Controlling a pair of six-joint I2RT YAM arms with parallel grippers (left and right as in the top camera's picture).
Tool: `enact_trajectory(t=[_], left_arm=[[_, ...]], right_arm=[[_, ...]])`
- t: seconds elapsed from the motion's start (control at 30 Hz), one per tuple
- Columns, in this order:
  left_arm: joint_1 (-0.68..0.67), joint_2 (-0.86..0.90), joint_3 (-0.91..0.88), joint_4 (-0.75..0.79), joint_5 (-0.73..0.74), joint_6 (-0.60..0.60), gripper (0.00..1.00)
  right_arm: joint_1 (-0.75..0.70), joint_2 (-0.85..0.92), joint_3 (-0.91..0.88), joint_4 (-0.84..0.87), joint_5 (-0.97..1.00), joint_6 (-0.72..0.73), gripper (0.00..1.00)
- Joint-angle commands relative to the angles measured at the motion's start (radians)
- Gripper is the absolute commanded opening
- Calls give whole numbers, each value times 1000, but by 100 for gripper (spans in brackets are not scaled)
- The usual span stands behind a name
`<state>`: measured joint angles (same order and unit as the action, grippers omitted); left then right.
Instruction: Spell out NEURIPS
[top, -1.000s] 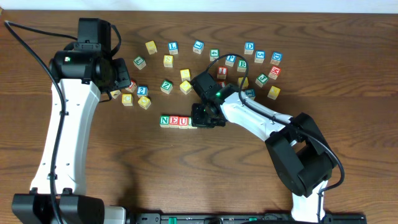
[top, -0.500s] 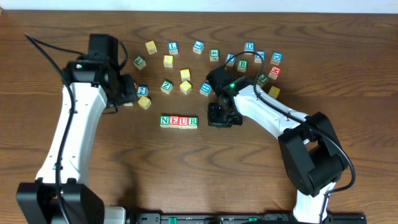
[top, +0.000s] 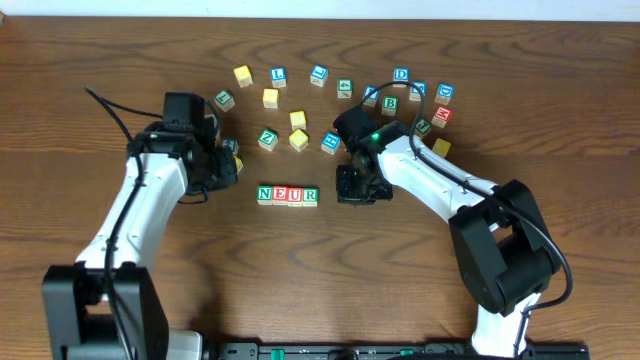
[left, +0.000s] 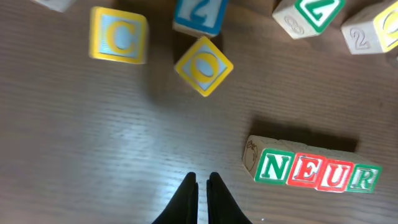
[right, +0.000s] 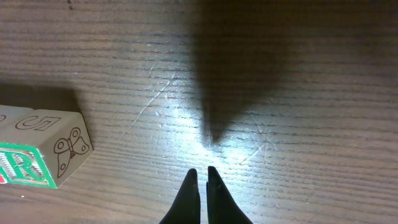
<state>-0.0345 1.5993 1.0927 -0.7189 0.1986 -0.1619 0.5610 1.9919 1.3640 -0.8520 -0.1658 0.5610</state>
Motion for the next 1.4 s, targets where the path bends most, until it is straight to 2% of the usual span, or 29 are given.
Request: enact_trajectory(t=[0.0, 0.2, 0.37, 0.5, 1.37], left_arm=[[2, 47, -28, 19, 100, 77, 8], [-13, 127, -29, 46, 115, 144, 8], [-13, 188, -29, 77, 117, 151, 7], [-13, 198, -29, 82, 190, 212, 8], [-55, 198, -44, 112, 195, 233, 7]], right_arm=[[-6, -38, 9, -3, 6, -24, 1], [-28, -71, 9, -5, 6, -47, 1], [-48, -106, 9, -17, 10, -54, 1], [-60, -126, 9, -27, 11, -54, 1], [-71, -130, 9, -40, 10, -54, 1]])
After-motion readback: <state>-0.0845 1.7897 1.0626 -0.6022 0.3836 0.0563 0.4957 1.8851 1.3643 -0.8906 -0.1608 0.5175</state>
